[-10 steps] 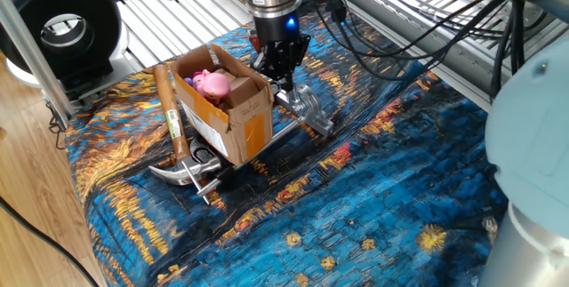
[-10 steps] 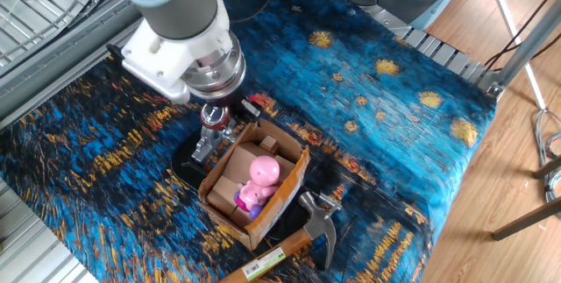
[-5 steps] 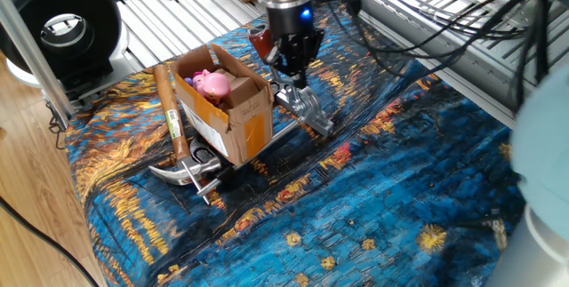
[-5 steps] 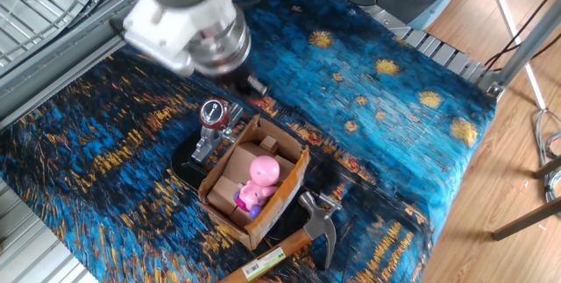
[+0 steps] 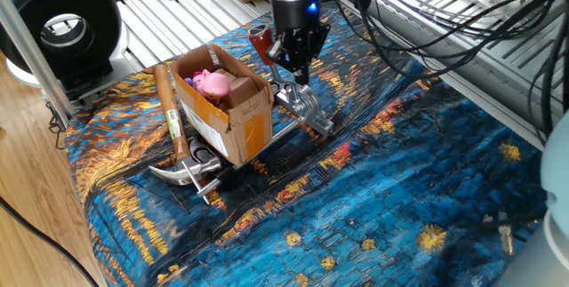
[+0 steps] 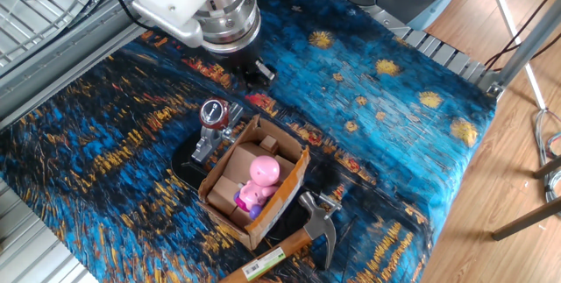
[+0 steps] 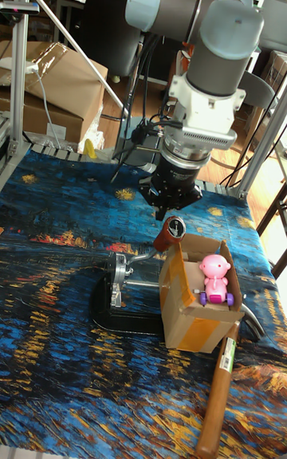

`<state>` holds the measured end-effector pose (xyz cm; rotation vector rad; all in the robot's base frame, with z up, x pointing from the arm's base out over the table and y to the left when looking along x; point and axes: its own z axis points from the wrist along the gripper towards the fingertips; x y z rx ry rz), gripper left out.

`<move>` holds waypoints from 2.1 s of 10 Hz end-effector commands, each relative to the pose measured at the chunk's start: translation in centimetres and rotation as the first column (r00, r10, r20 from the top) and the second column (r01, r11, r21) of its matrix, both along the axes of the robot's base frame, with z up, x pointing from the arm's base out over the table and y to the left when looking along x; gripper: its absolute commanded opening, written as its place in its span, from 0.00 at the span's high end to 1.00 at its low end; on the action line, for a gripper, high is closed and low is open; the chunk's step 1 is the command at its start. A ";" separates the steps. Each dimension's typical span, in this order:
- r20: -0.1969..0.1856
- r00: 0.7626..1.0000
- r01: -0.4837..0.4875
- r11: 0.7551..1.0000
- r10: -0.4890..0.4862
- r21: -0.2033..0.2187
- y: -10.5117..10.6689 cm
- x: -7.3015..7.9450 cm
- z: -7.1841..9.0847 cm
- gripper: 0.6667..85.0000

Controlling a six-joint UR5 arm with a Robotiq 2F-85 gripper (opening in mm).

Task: Push down the lever

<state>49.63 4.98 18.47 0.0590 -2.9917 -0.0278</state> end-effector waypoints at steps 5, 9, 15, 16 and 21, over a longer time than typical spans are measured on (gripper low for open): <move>0.339 0.940 -0.056 0.995 0.025 0.083 2.6 8.8 0.8 0.99; 0.345 0.932 -0.095 0.993 0.111 -0.065 -0.7 7.9 1.3 0.86; 0.393 0.912 -0.141 0.989 0.116 0.035 1.8 10.6 0.8 0.69; 0.394 0.912 -0.141 0.990 0.119 0.027 1.5 11.1 0.5 0.69; 0.378 0.920 -0.111 0.994 0.108 -0.013 1.1 13.2 -2.0 0.72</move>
